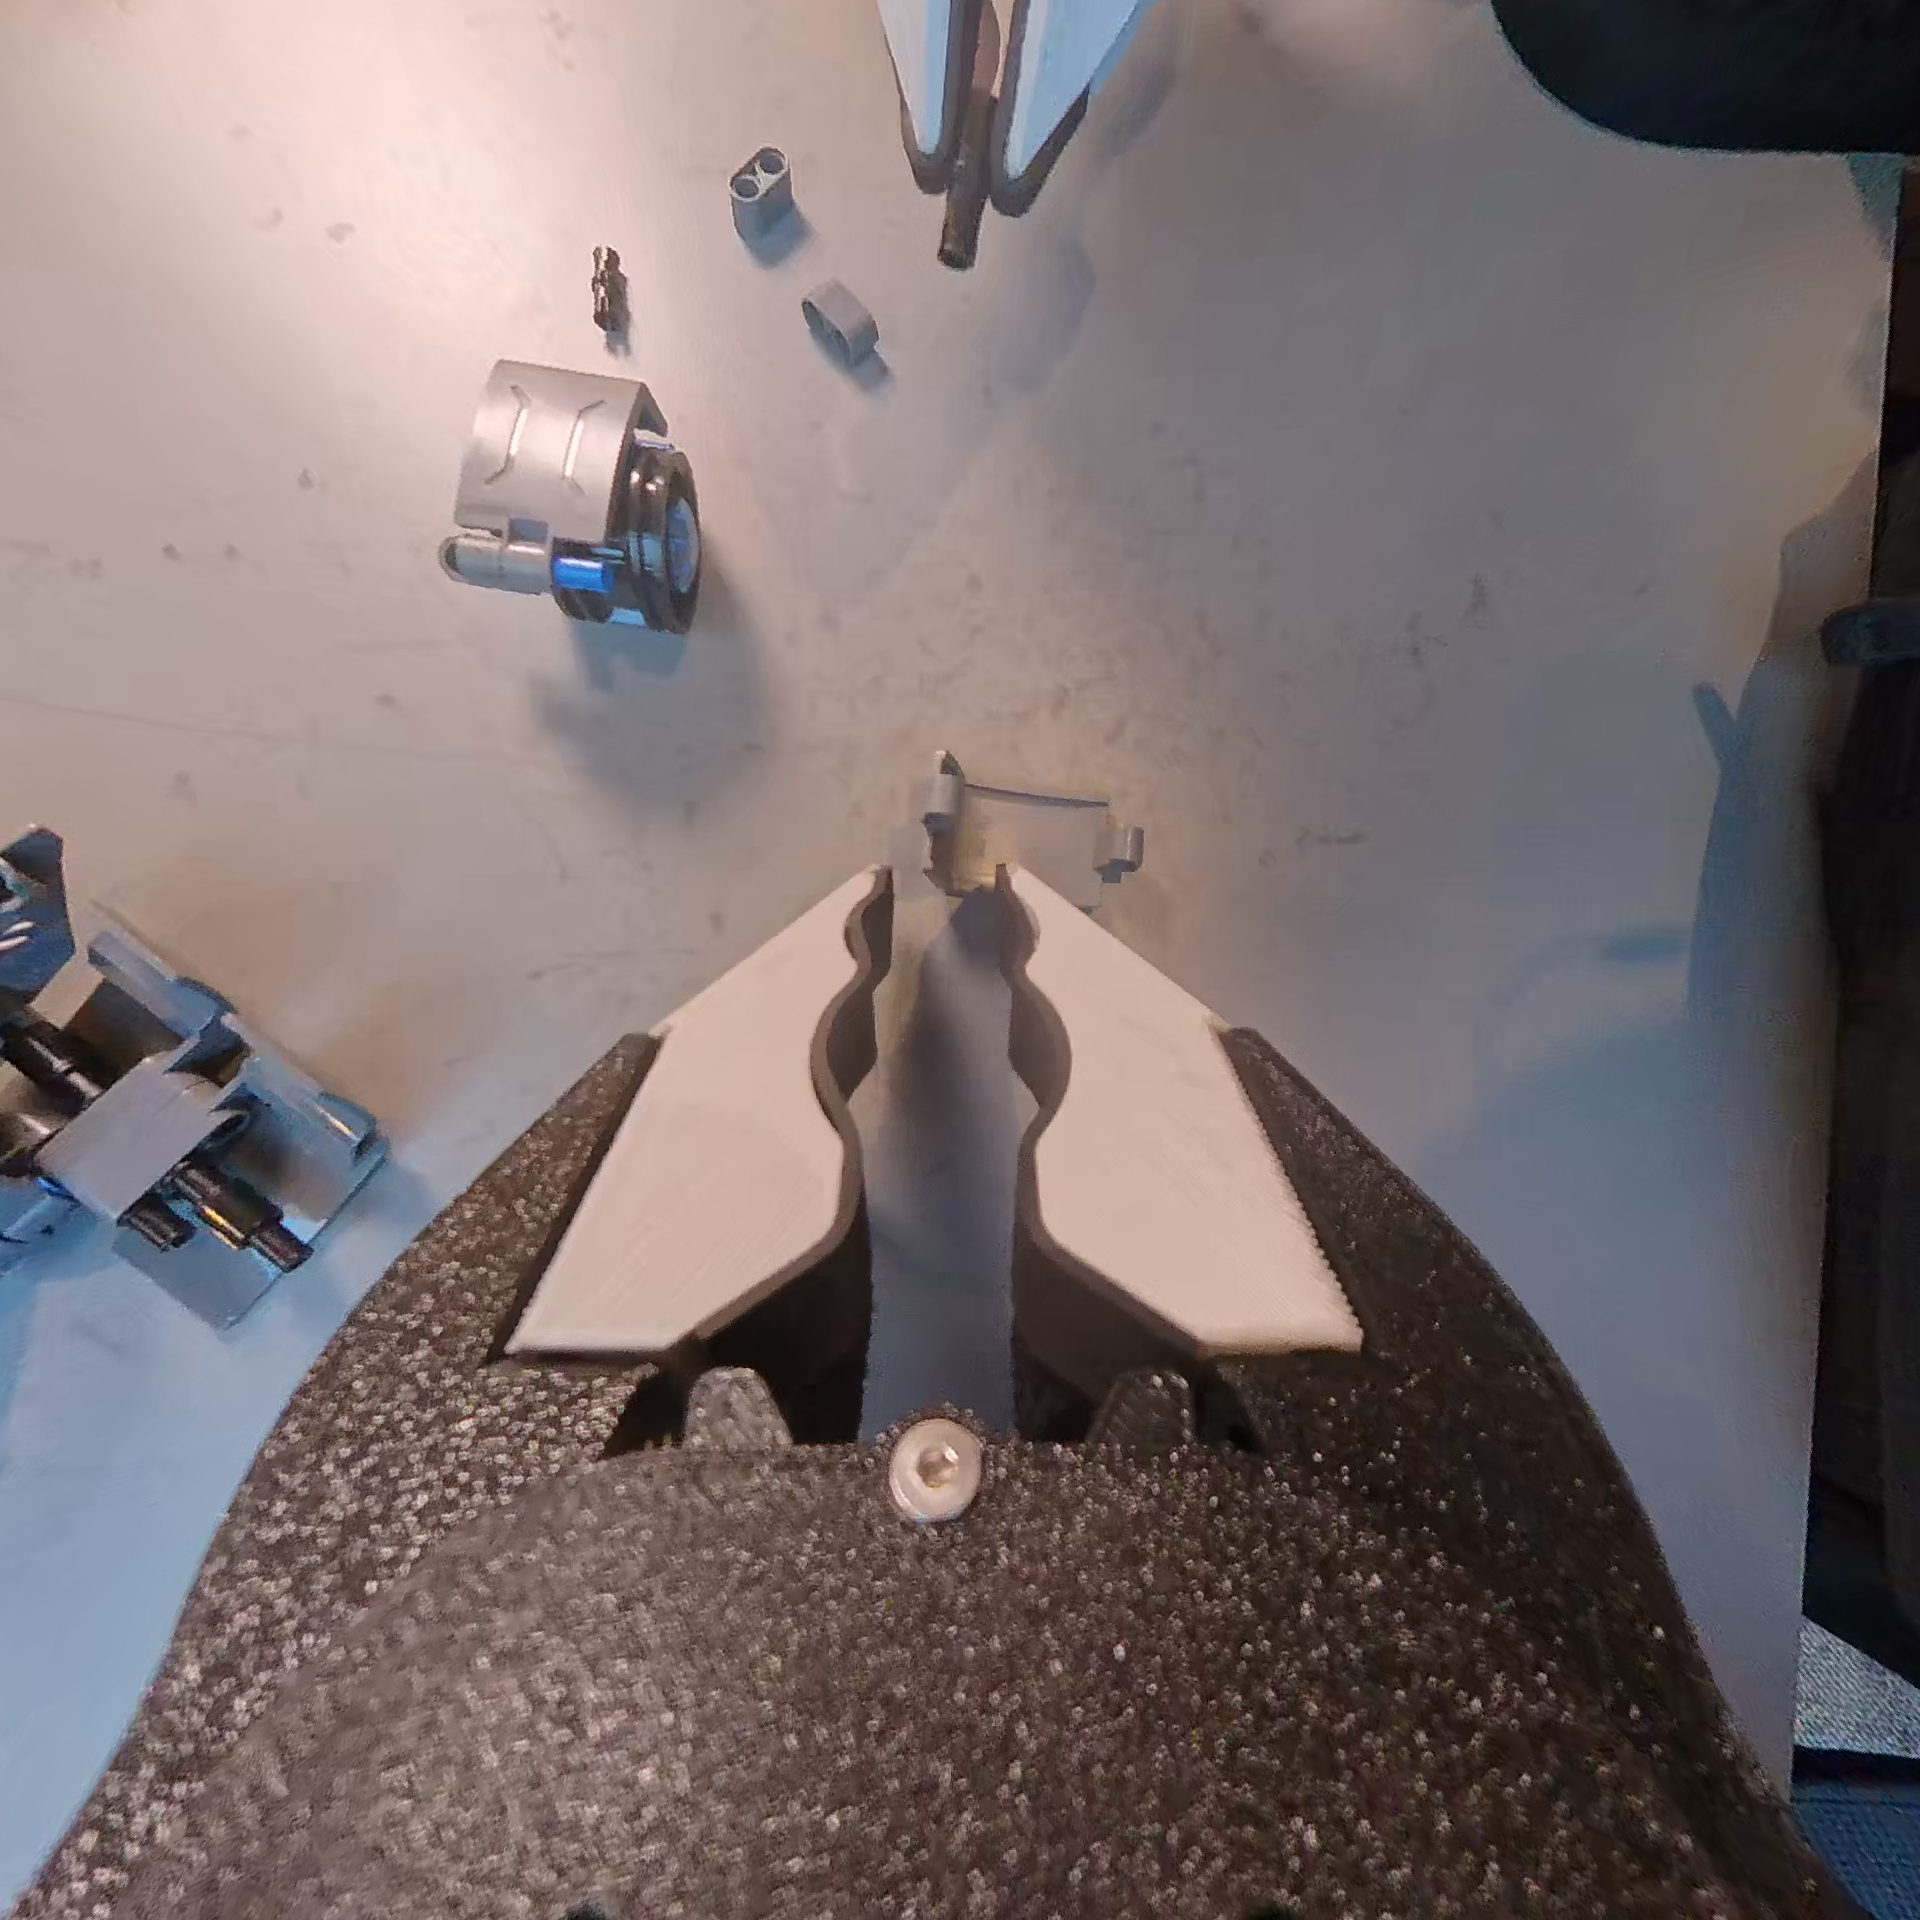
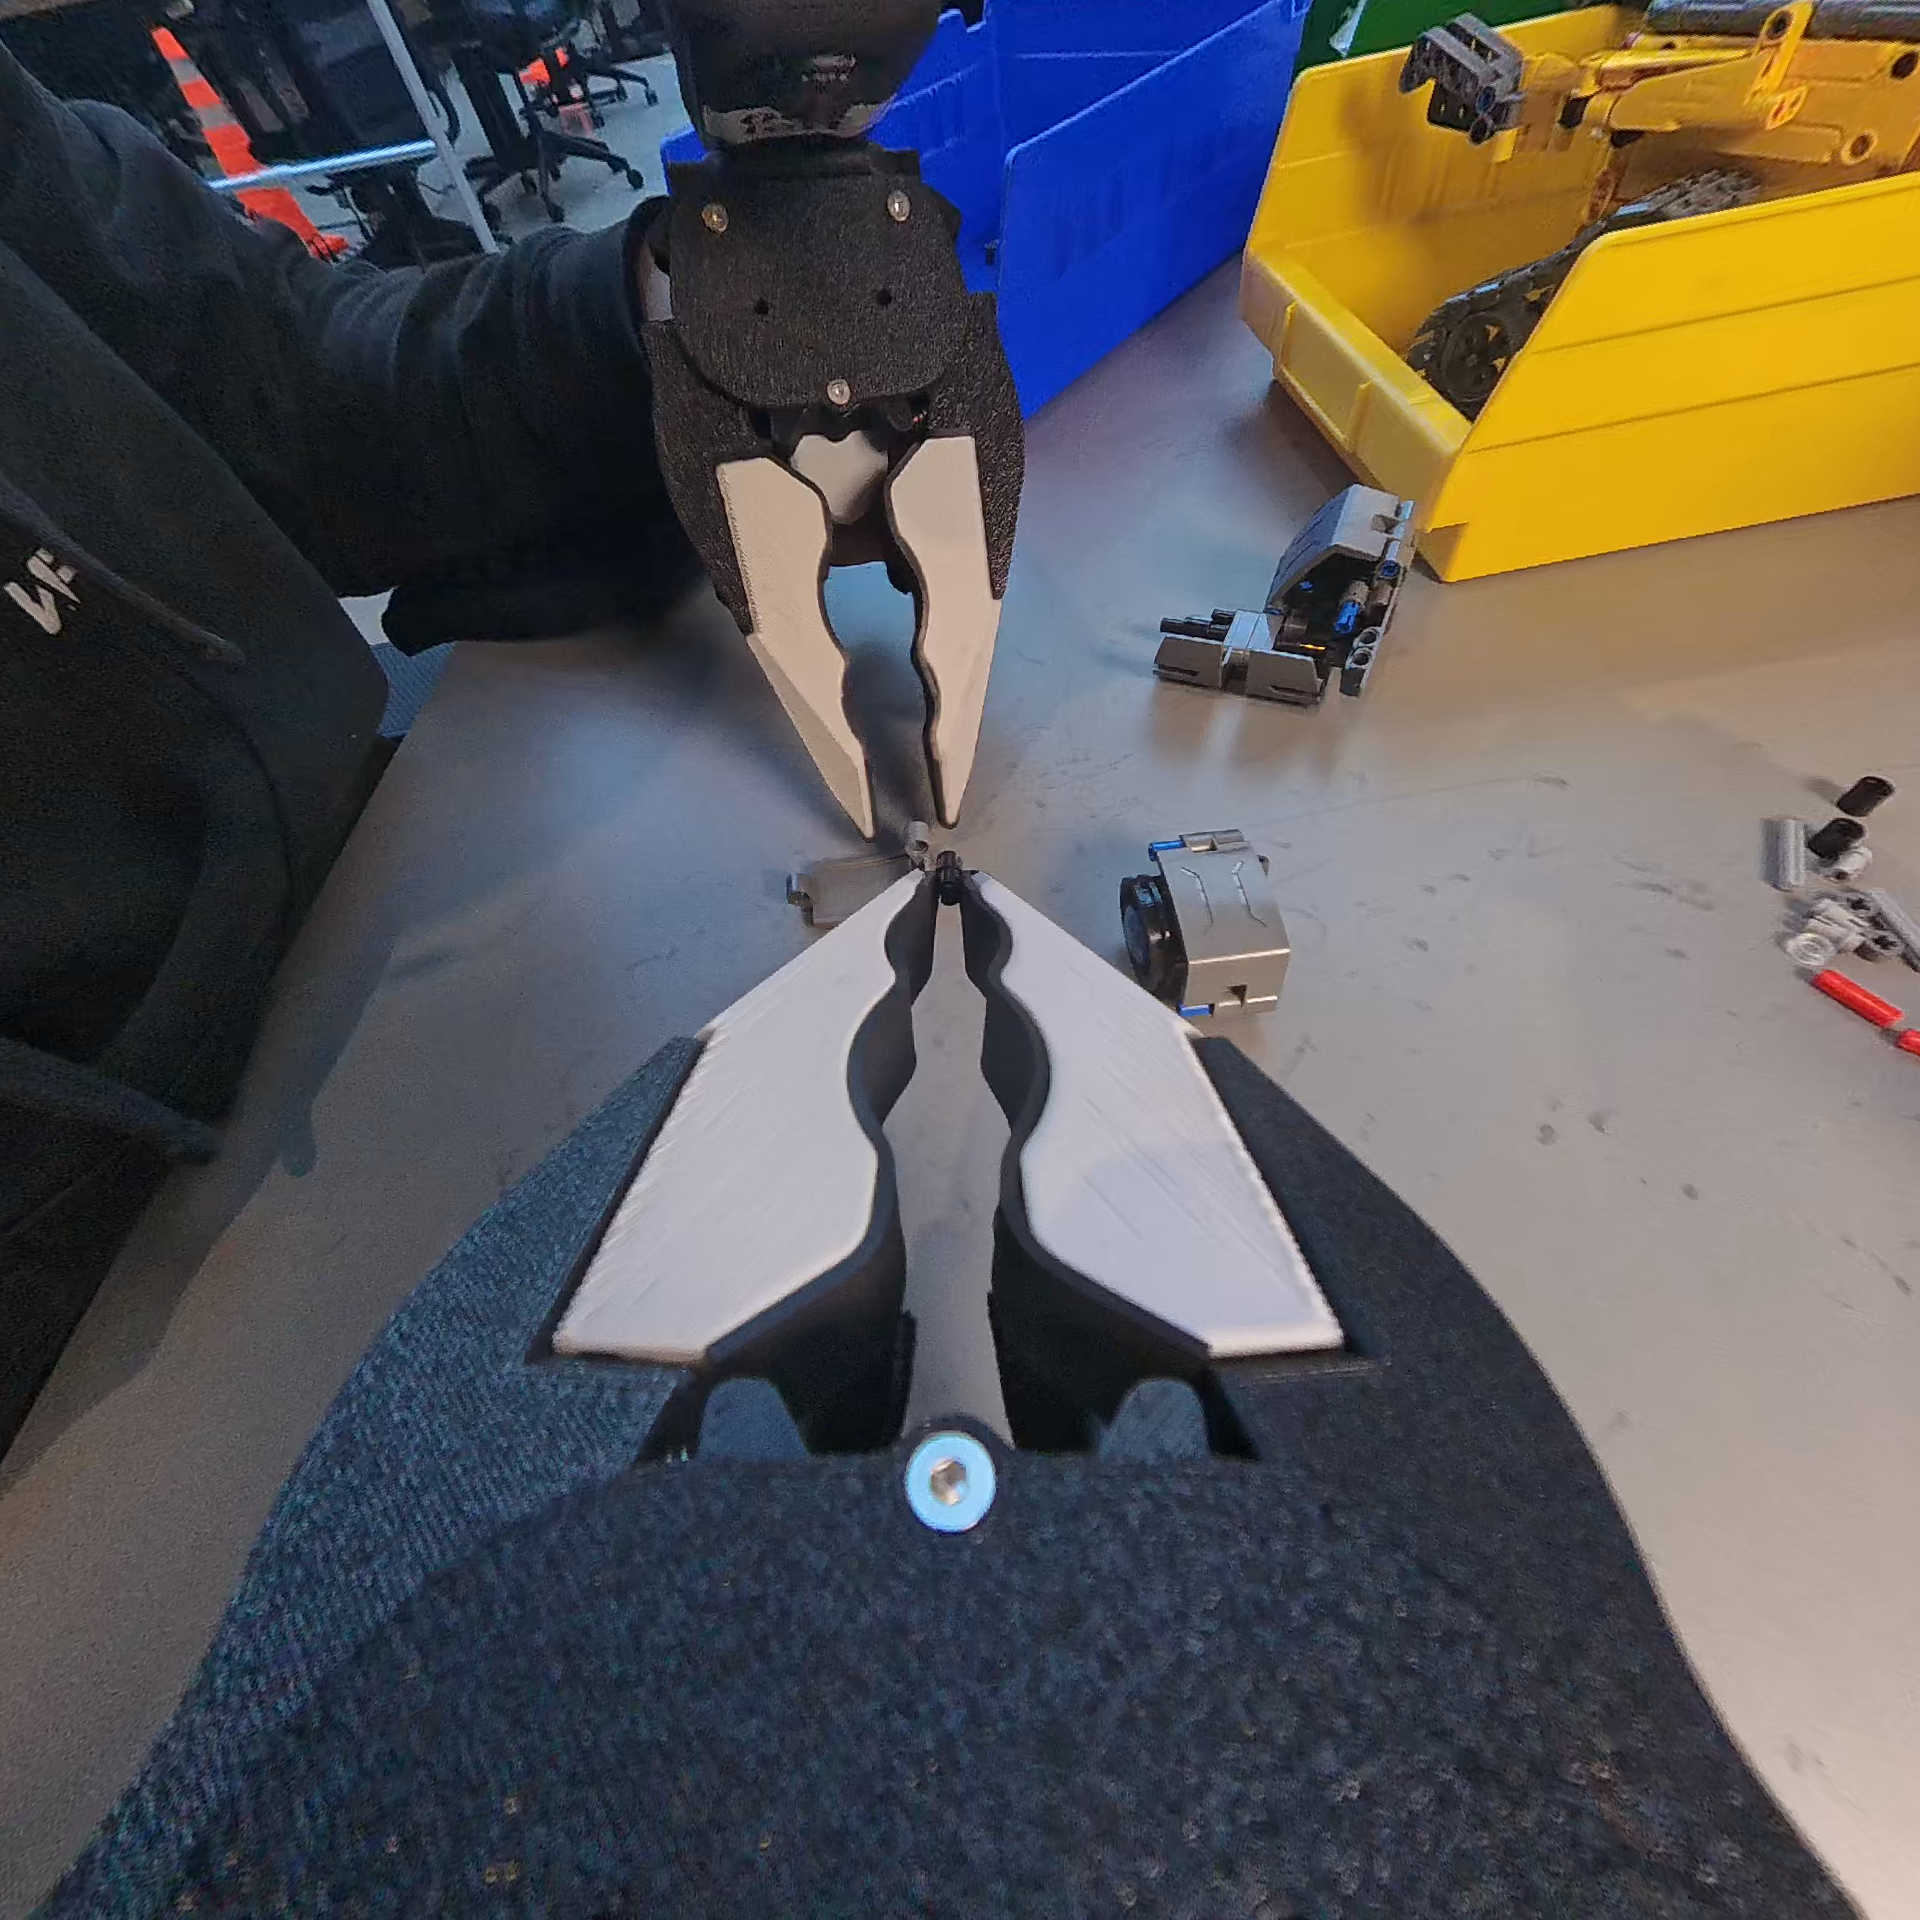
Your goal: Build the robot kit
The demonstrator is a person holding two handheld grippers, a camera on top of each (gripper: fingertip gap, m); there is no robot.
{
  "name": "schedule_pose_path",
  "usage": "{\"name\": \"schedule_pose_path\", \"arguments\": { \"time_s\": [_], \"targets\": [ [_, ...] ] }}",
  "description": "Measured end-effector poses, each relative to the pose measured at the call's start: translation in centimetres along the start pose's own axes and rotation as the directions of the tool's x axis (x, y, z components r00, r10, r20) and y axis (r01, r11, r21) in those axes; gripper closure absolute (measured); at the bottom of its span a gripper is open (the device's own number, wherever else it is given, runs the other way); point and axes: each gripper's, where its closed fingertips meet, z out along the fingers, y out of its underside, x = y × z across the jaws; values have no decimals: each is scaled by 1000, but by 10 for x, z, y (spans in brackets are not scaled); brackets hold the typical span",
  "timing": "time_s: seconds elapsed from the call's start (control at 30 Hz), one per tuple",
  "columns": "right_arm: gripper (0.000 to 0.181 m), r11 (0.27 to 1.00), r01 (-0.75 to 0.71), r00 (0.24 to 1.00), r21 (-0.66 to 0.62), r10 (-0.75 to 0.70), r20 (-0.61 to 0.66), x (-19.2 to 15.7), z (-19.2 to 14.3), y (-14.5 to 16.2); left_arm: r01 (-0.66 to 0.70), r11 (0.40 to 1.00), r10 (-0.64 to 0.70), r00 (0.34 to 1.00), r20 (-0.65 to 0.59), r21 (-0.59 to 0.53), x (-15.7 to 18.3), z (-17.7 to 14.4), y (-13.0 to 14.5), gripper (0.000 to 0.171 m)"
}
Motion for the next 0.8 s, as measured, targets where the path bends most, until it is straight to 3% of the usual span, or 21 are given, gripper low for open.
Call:
{"name": "schedule_pose_path", "arguments": {
  "time_s": [0.47, 0.67, 0.8],
  "targets": [
    [178, 1000, 2, 1000, -23, -2, 5, -2, 0, 4, -43, 999, 43, 999, -13, 6, -3, -5, 7, 150],
    [178, 980, 27, 999, -199, -17, 51, -12, 8, 34, -100, 994, 101, 995, -16, 43, -2, -2, 5, 152],
    [178, 941, 86, 996, -328, -89, 6, -7, 11, 55, -89, 993, 91, 996, -22, 76, -2, 4, -1, 153]
  ]
}}
